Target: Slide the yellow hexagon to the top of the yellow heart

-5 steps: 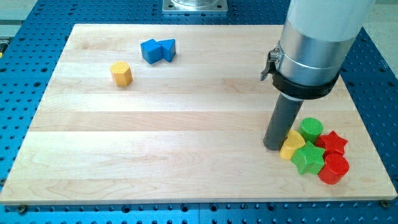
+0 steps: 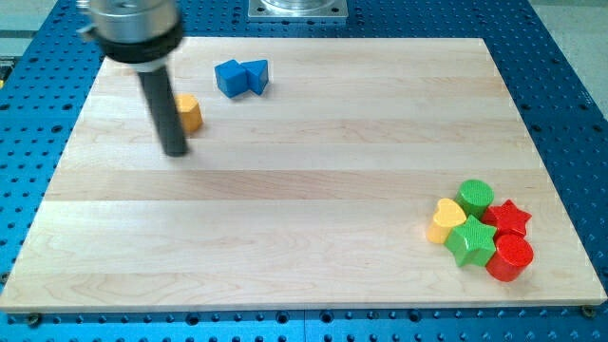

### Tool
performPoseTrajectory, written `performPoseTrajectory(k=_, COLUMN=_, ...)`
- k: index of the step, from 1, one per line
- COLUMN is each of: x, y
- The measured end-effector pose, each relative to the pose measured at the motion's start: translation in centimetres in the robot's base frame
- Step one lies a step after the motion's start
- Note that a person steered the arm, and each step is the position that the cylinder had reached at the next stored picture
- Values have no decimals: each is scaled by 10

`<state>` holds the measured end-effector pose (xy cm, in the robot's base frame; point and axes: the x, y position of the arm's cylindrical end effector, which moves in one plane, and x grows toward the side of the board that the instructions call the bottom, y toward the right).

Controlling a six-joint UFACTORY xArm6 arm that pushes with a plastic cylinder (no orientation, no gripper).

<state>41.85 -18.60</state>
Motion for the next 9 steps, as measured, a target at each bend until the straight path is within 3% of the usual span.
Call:
performPoseTrajectory(k=1, x=-39, y=-19)
performPoseTrajectory(k=2, x=-34, y=49)
performPoseTrajectory(k=5, x=-79, y=92)
performPoseTrajectory(k=7, x=54, y=204)
performPoseTrajectory(k=8, x=56, y=156)
performPoseTrajectory(k=9, x=91, y=155)
